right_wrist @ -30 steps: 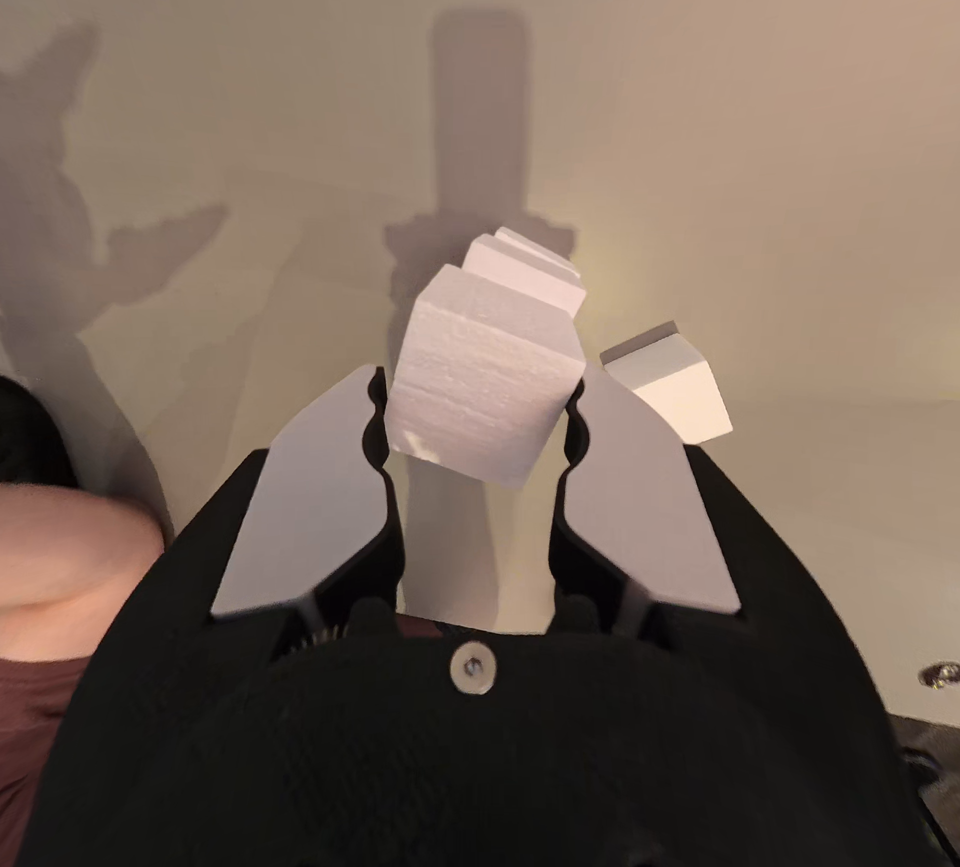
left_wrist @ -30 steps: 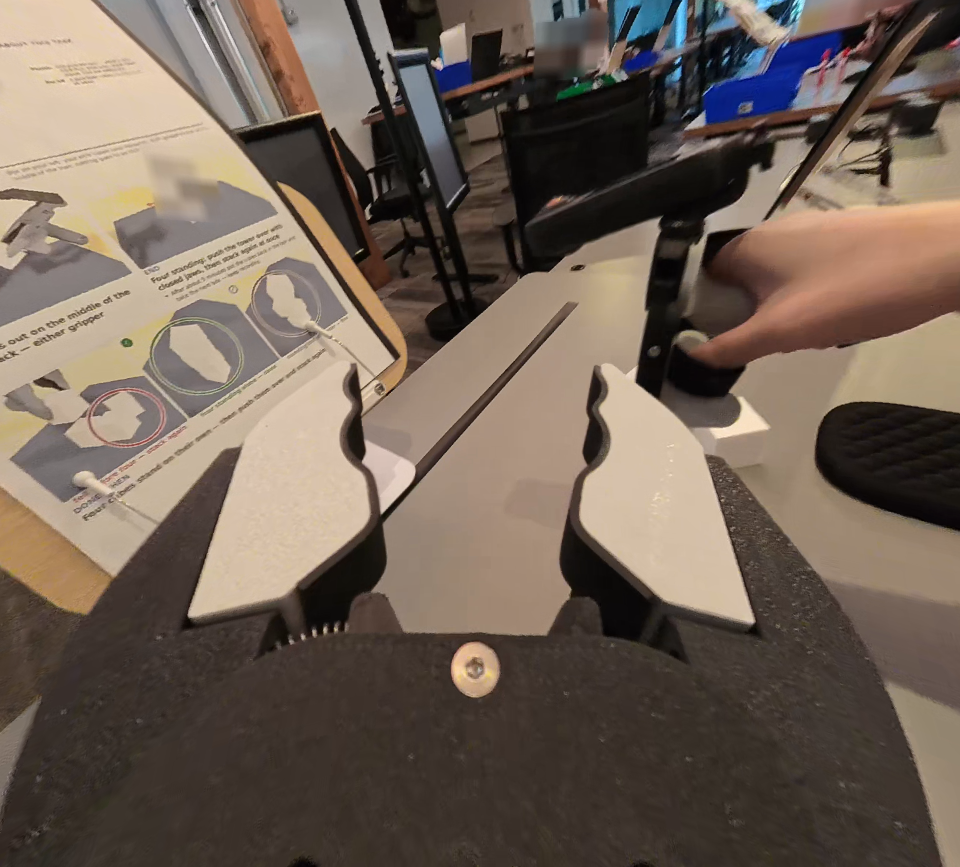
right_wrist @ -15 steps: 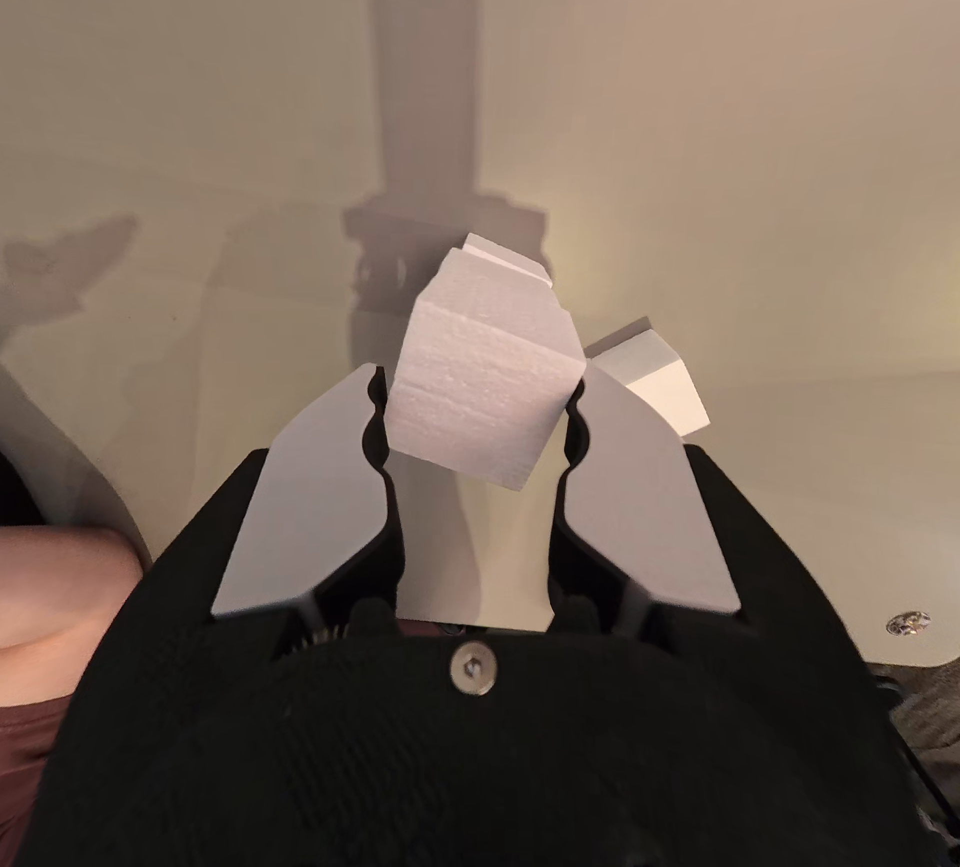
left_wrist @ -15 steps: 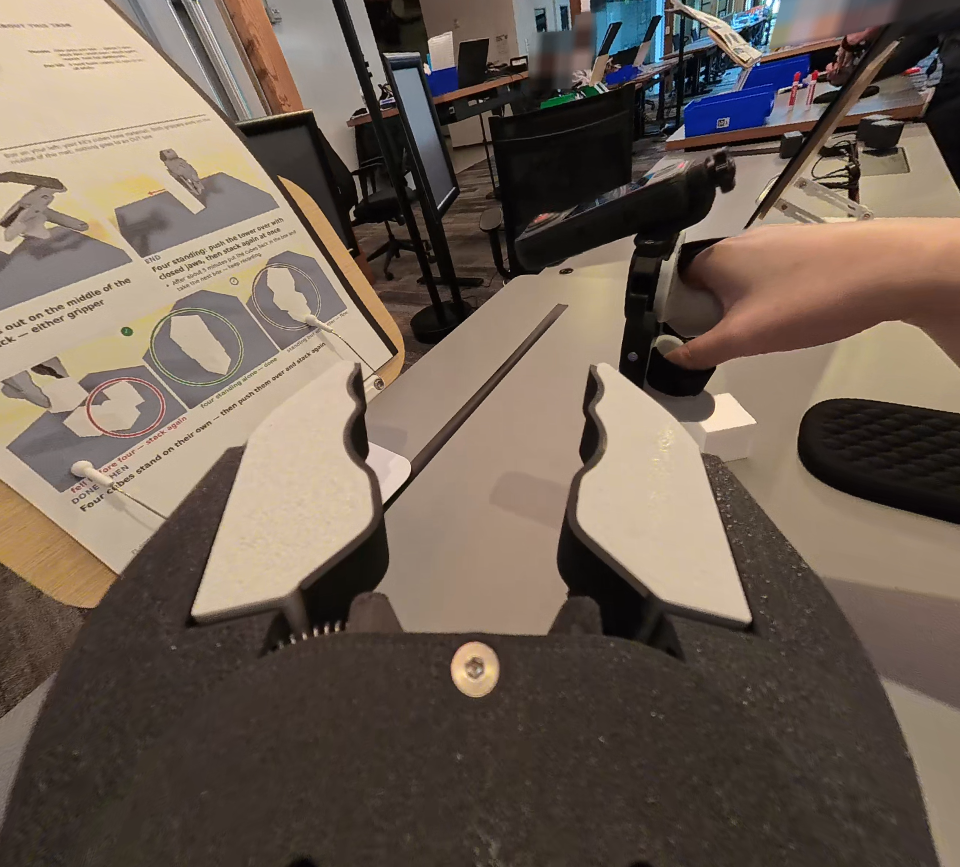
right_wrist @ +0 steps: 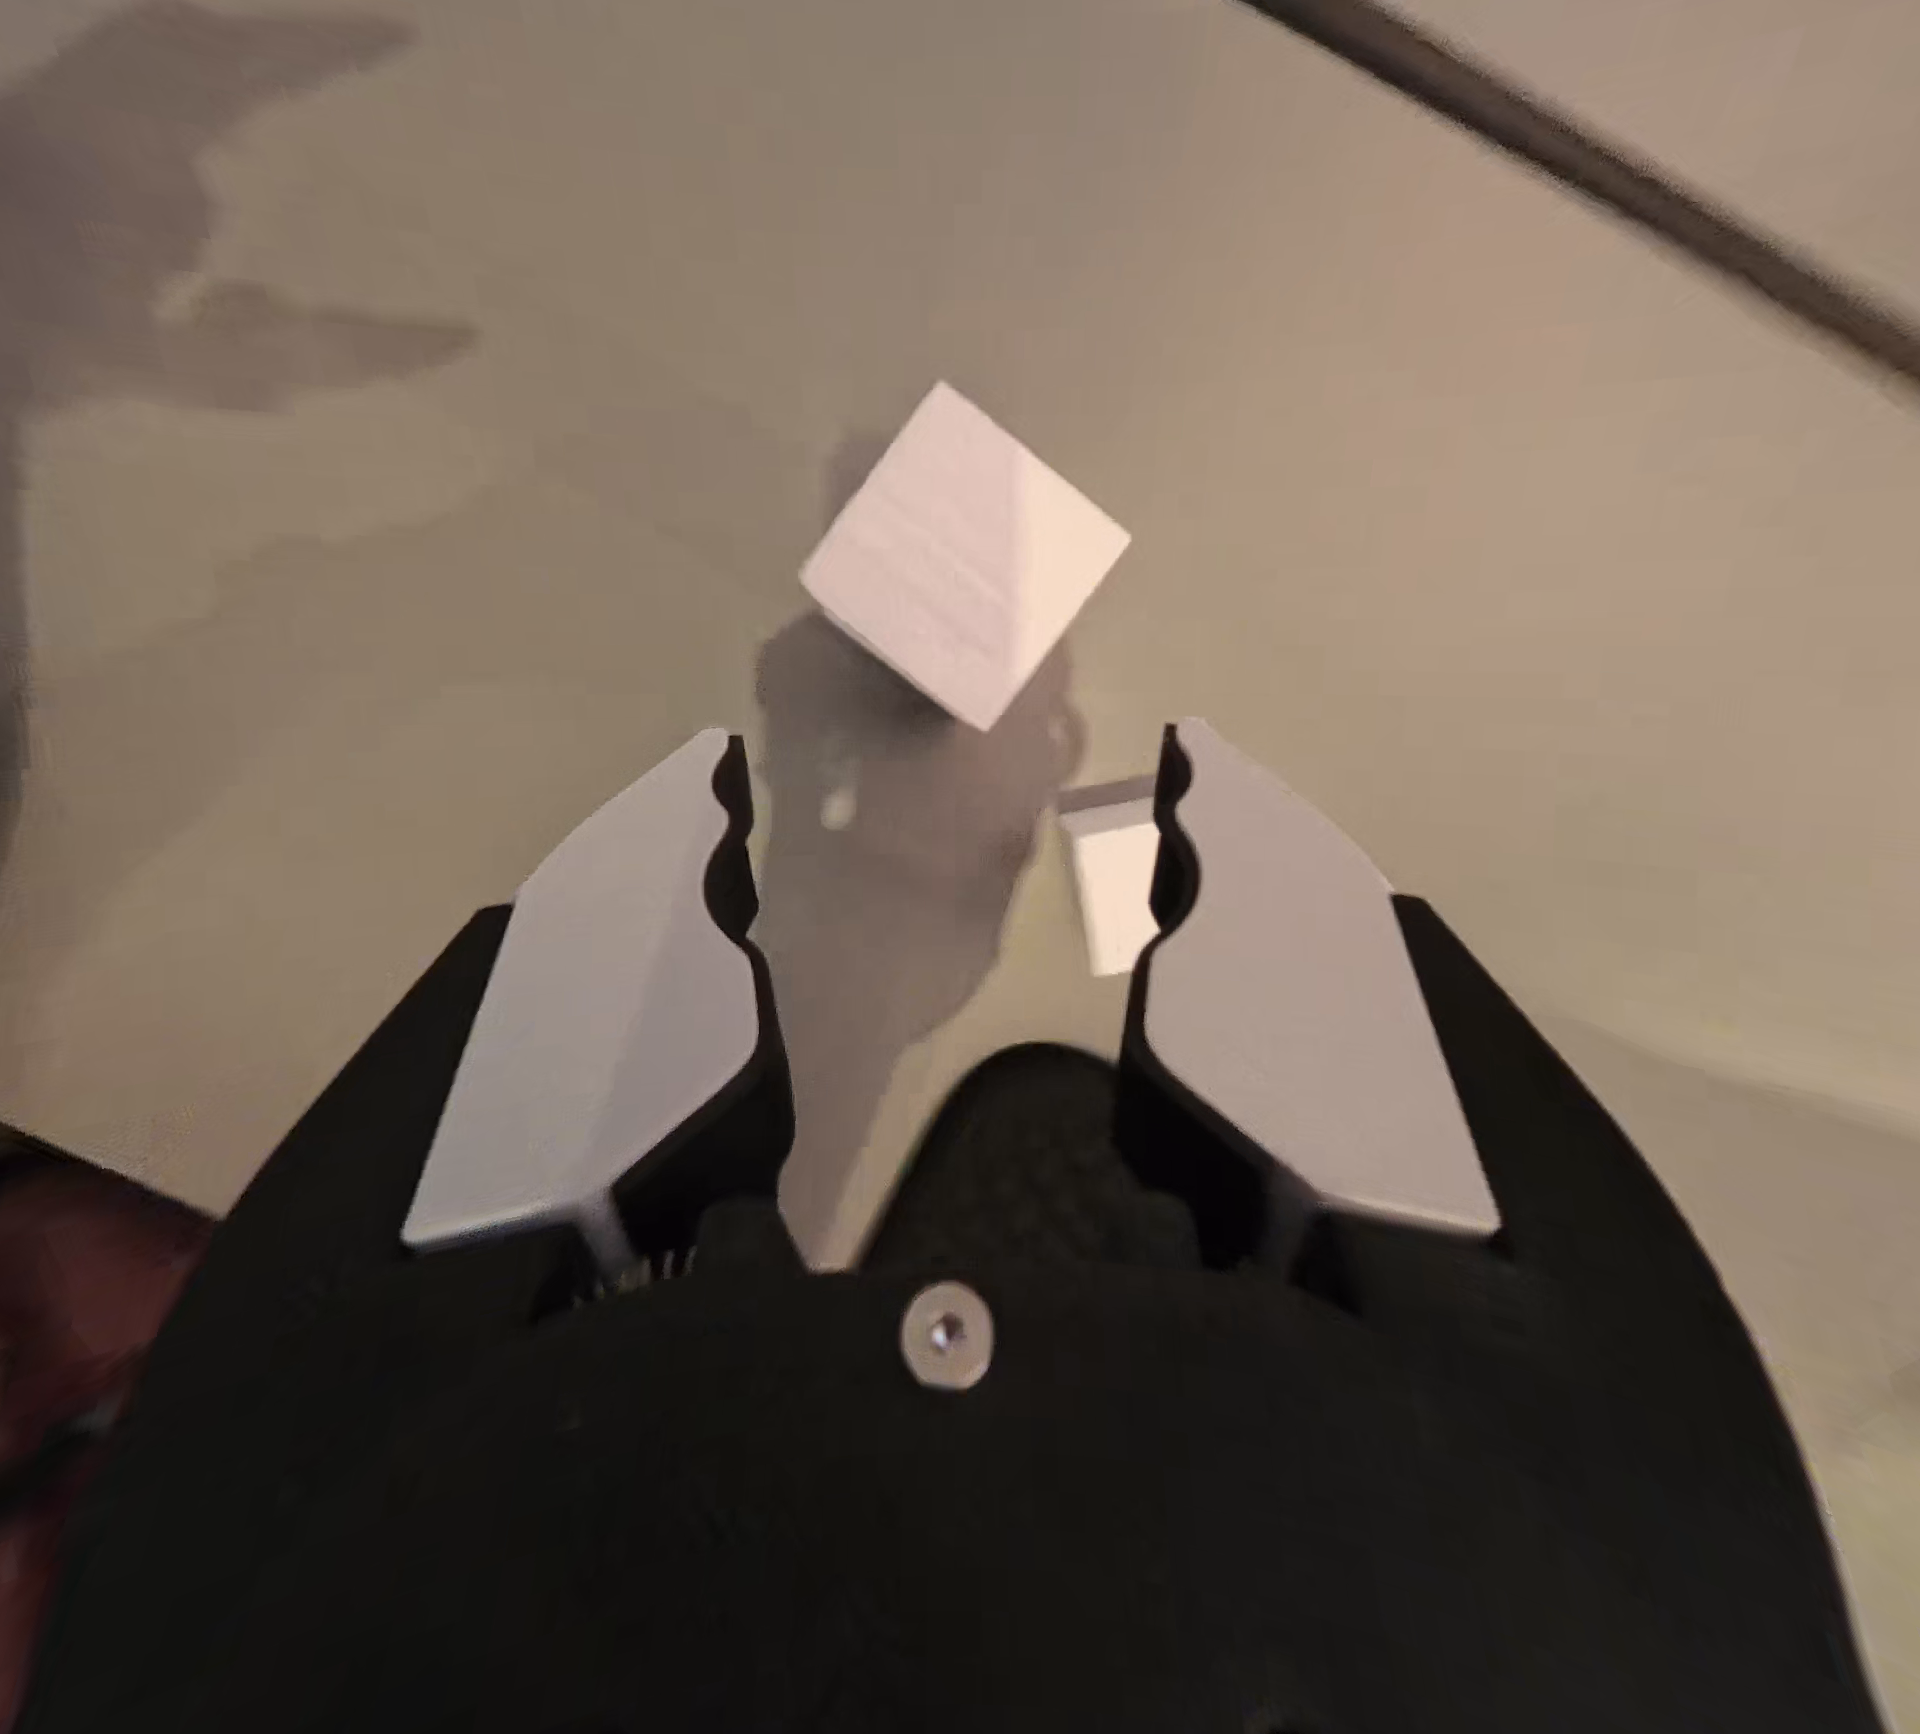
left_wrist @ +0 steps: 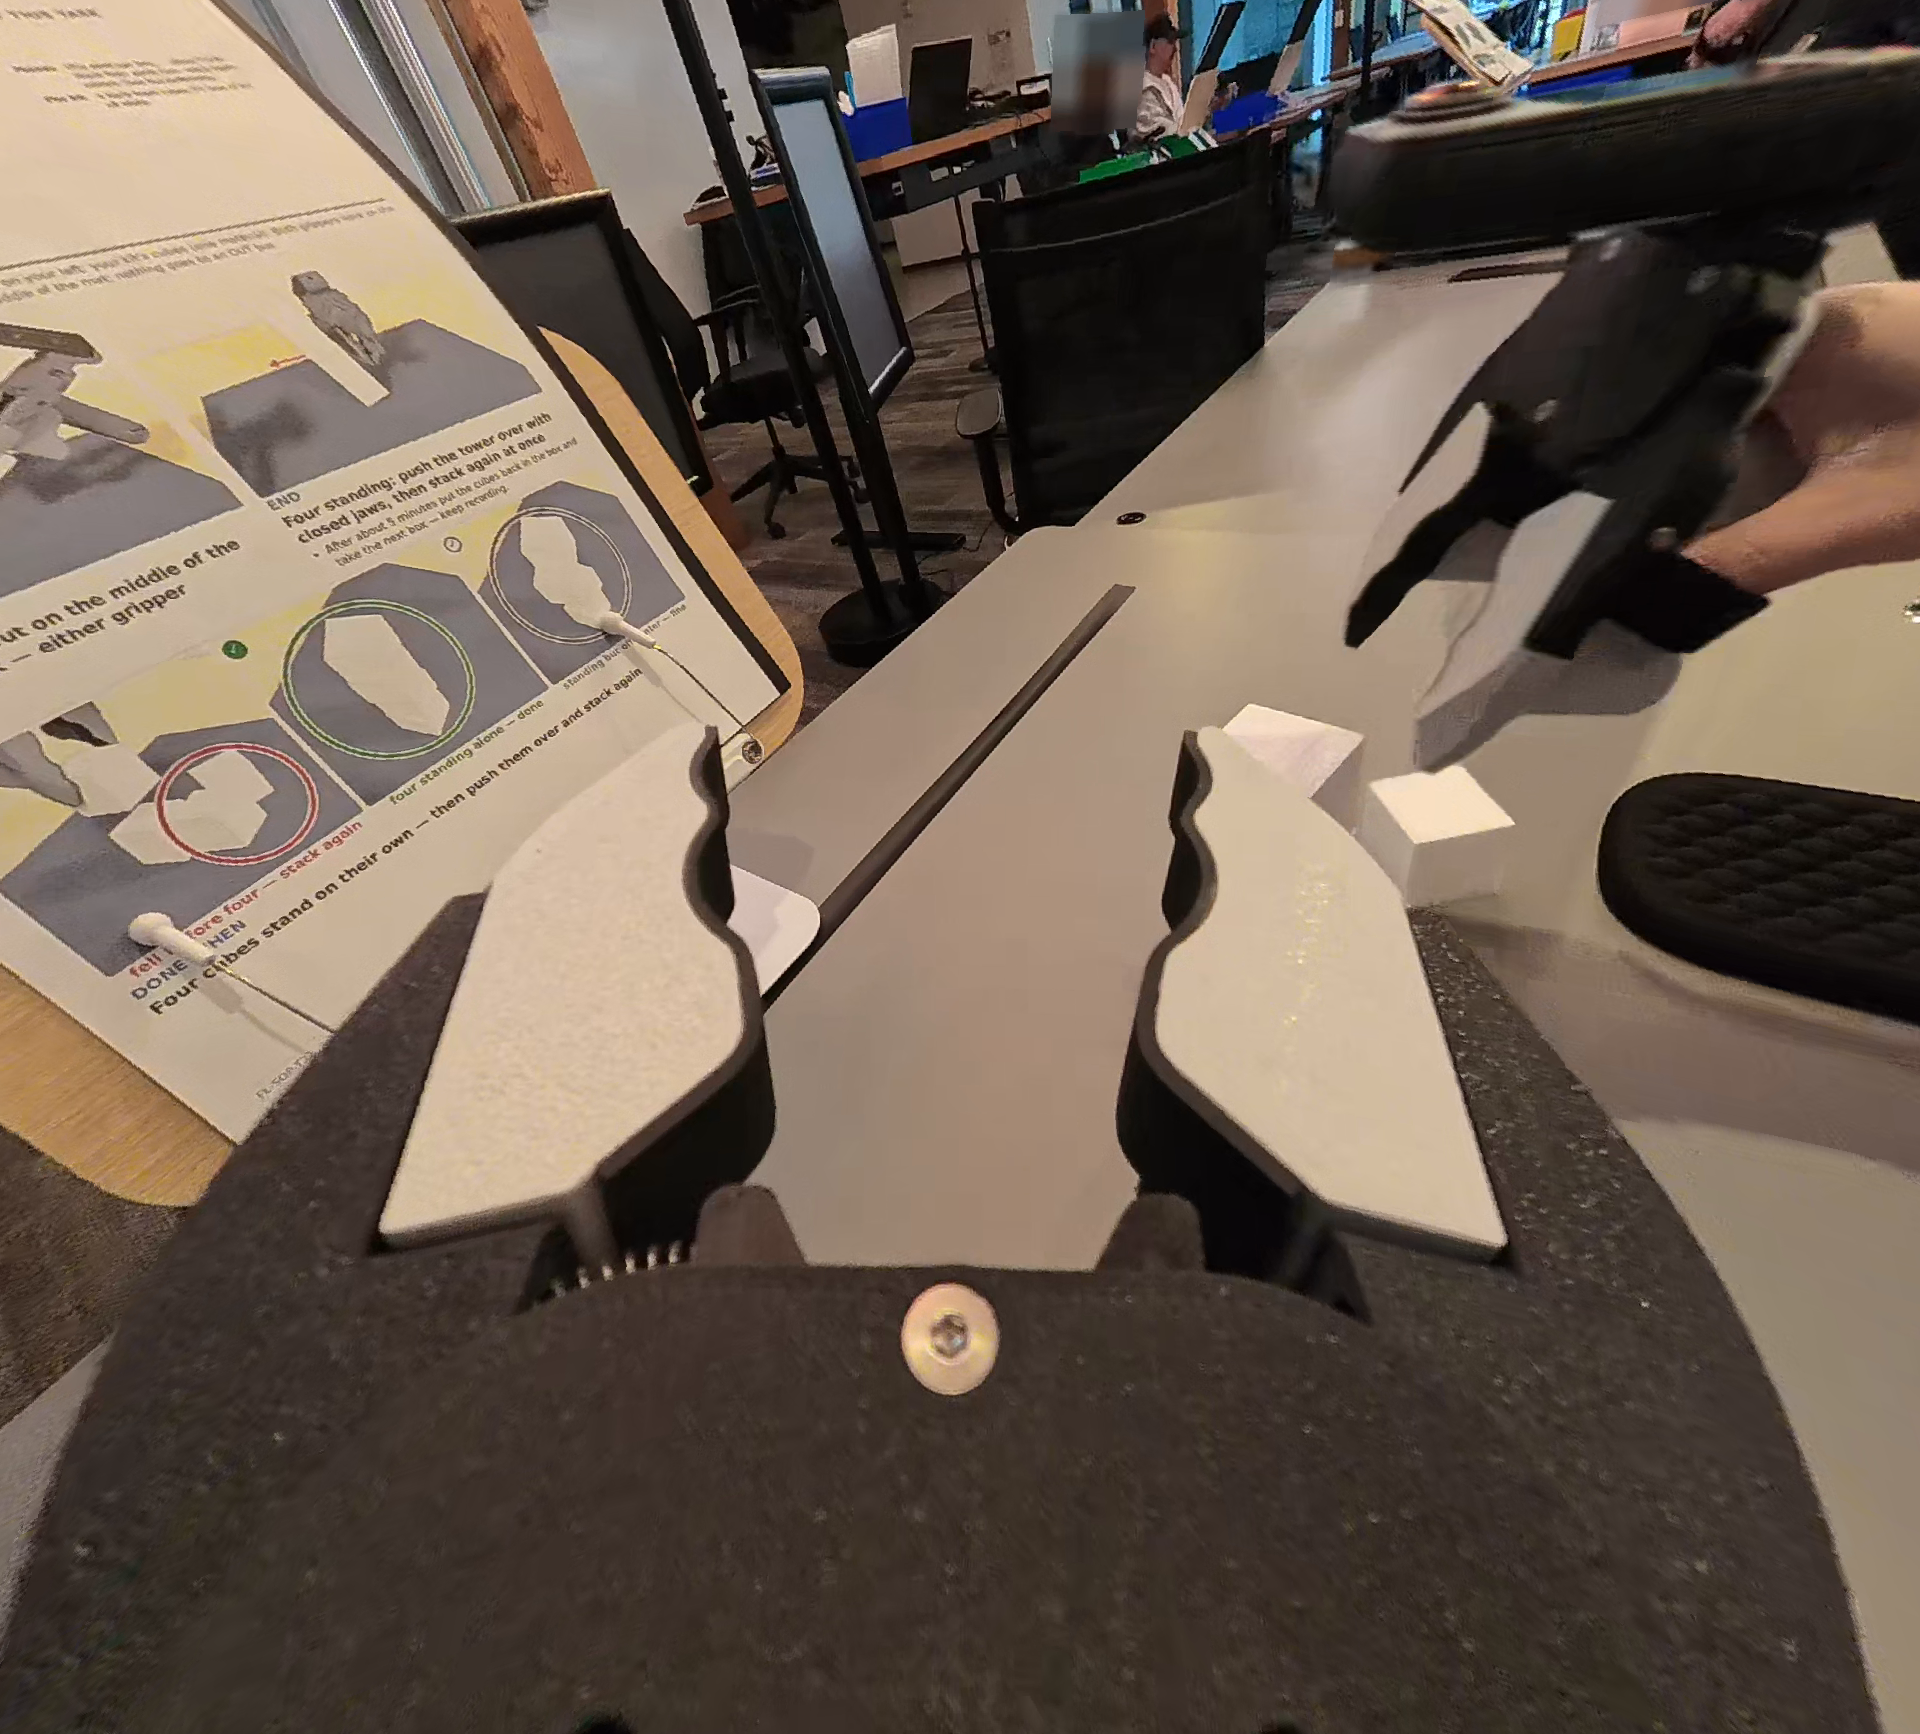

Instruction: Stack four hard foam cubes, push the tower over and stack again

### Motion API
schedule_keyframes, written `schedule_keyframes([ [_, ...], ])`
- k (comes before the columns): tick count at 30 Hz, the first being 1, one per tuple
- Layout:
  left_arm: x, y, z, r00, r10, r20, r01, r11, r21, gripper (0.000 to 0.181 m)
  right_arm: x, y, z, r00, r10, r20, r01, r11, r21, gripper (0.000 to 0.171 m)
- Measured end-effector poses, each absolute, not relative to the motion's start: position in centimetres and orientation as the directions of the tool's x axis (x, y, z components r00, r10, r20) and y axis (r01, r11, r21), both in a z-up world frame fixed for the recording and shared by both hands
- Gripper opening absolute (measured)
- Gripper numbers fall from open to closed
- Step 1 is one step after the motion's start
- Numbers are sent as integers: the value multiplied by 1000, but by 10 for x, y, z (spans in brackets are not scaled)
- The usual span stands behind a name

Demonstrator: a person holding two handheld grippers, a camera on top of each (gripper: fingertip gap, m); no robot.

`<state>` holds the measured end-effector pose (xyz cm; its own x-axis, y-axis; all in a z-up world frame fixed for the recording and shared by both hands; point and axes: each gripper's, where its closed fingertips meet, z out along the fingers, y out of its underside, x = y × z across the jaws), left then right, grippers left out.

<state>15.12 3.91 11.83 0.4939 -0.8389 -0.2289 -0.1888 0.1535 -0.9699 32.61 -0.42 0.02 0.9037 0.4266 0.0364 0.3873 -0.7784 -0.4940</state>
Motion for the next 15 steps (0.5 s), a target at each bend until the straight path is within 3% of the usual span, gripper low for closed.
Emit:
schedule_keyframes([
  [2,149,40,120,493,-843,-217,-175,148,-973,82,351,-7,-9,841,520,152,513,-675,-531,67],
  [5,149,41,121,486,-853,-191,-149,135,-980,81,383,-12,-43,790,579,203,585,-613,-530,68],
  [11,148,47,114,483,-859,-172,-161,106,-981,81,403,-17,-92,806,583,105,516,-605,-606,81],
  [15,149,52,107,489,-852,-186,-192,103,-976,81,413,-21,-120,816,571,87,511,-643,-571,81],
])
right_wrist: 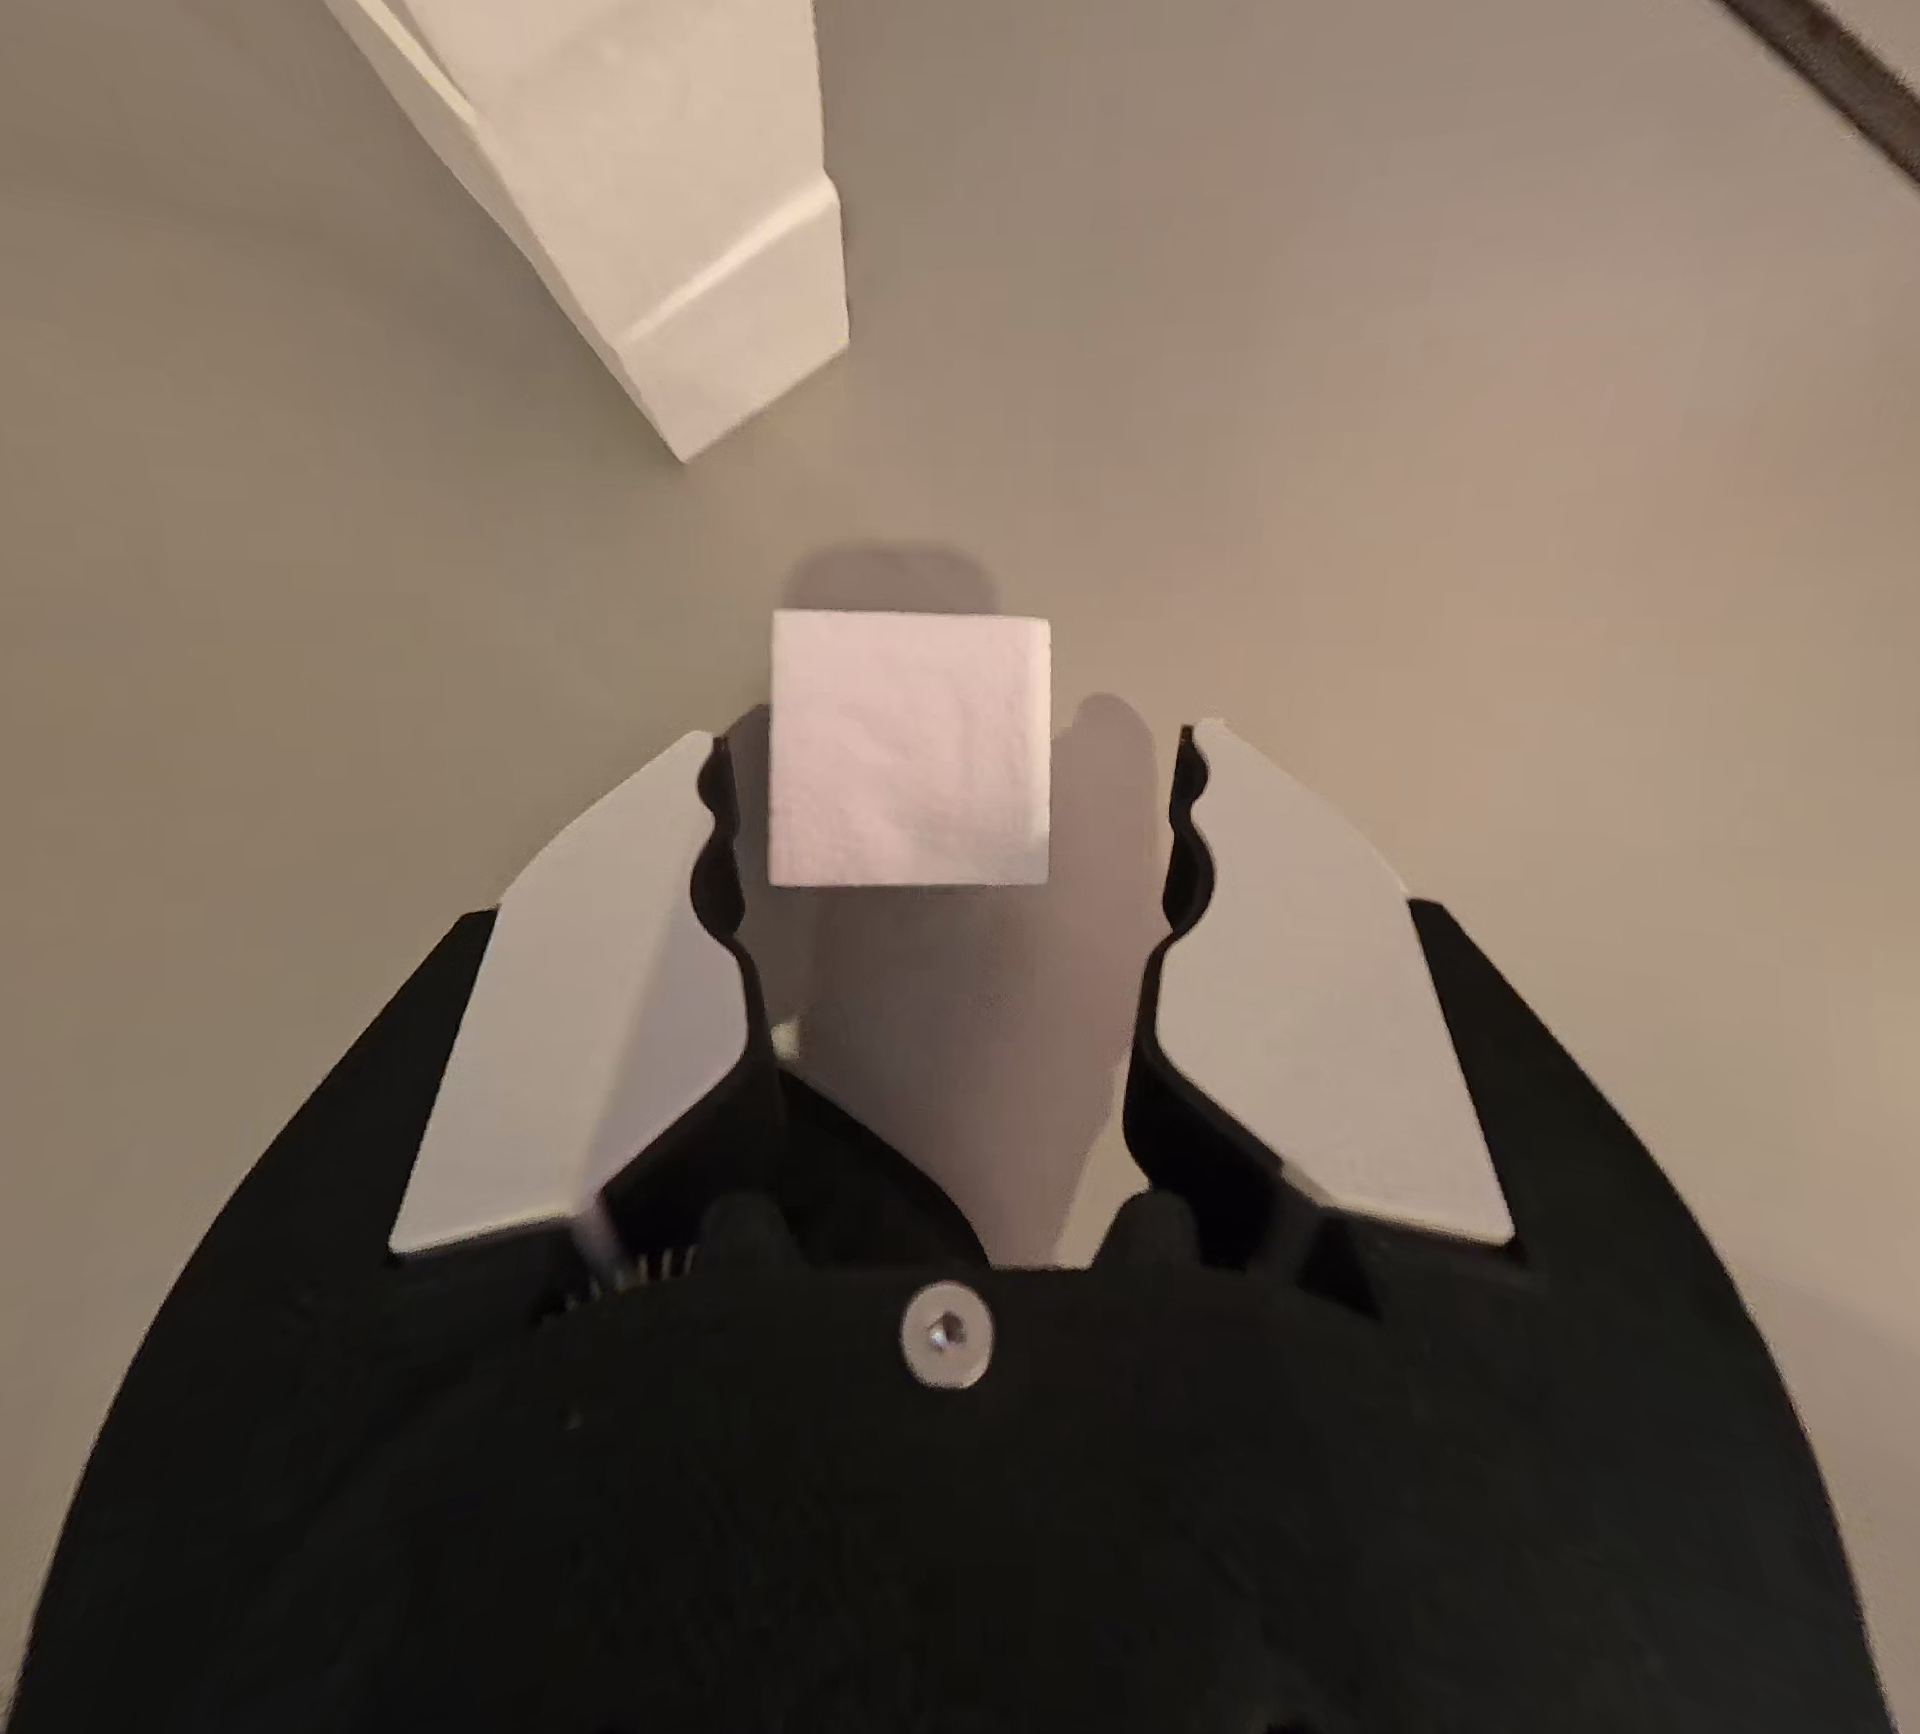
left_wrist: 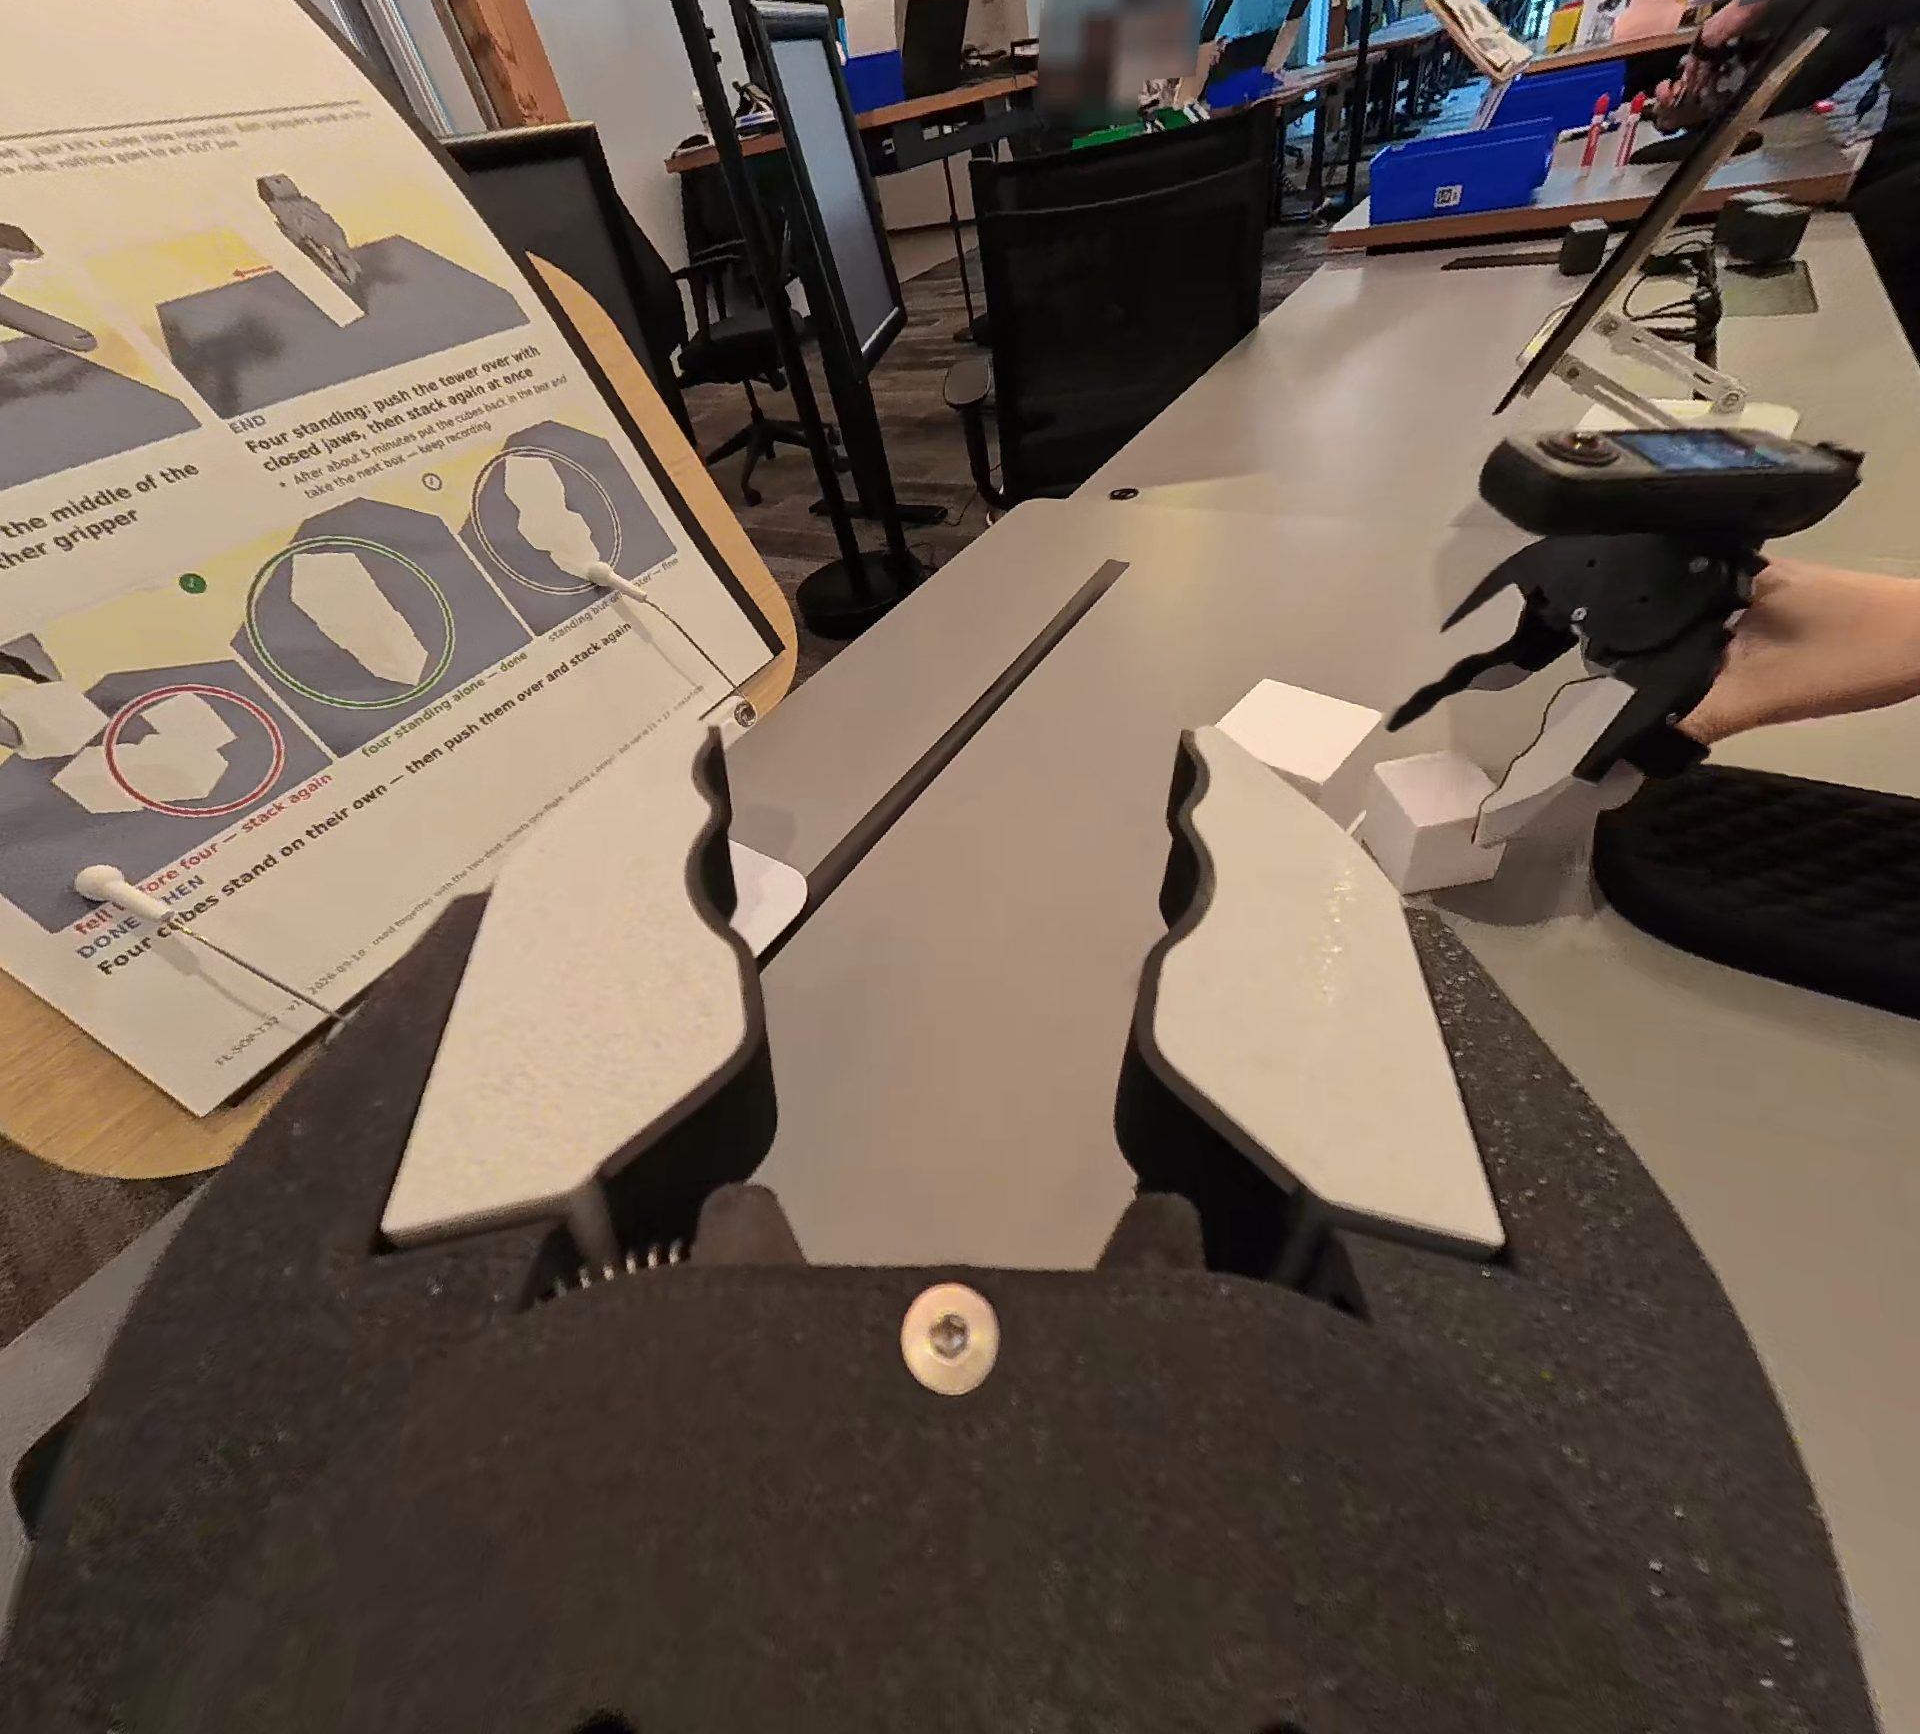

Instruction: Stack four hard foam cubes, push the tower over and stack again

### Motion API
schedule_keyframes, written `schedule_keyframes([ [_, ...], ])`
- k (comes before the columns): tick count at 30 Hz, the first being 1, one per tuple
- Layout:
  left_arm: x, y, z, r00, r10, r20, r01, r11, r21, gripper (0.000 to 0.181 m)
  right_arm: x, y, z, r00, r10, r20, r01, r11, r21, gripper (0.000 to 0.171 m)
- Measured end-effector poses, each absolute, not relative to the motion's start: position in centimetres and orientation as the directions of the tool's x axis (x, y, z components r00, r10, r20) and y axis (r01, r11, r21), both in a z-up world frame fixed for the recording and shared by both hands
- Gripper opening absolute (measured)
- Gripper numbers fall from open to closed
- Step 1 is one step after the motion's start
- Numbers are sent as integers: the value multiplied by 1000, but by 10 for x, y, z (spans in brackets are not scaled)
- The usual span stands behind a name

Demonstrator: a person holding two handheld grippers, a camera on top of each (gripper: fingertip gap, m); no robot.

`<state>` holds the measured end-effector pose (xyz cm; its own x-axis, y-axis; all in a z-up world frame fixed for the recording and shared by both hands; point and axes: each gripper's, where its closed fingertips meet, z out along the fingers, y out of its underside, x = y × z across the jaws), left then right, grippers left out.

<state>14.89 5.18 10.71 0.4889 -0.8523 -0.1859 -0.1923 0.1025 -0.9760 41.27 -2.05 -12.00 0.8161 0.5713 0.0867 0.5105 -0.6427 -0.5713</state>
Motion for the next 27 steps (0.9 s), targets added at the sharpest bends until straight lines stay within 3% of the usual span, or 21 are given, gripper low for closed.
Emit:
schedule_keyframes([
  [6,155,54,103,490,-846,-212,-226,111,-968,81,412,-21,-134,813,577,78,506,-634,-585,59],
  [10,157,55,98,489,-843,-225,-256,108,-961,81,409,-20,-115,819,570,68,485,-624,-613,58],
  [16,154,57,99,497,-838,-227,-253,111,-961,80,372,-6,2,767,598,232,547,-421,-724,58],
  [20,151,58,97,503,-834,-225,-259,103,-960,80,324,1,63,624,736,264,597,-230,-768,58],
  [23,149,59,97,505,-832,-228,-261,105,-960,79,301,8,65,480,841,251,639,-139,-756,58],
  [27,147,58,97,498,-835,-233,-264,109,-958,78,300,17,44,402,891,212,708,-155,-689,58],
])
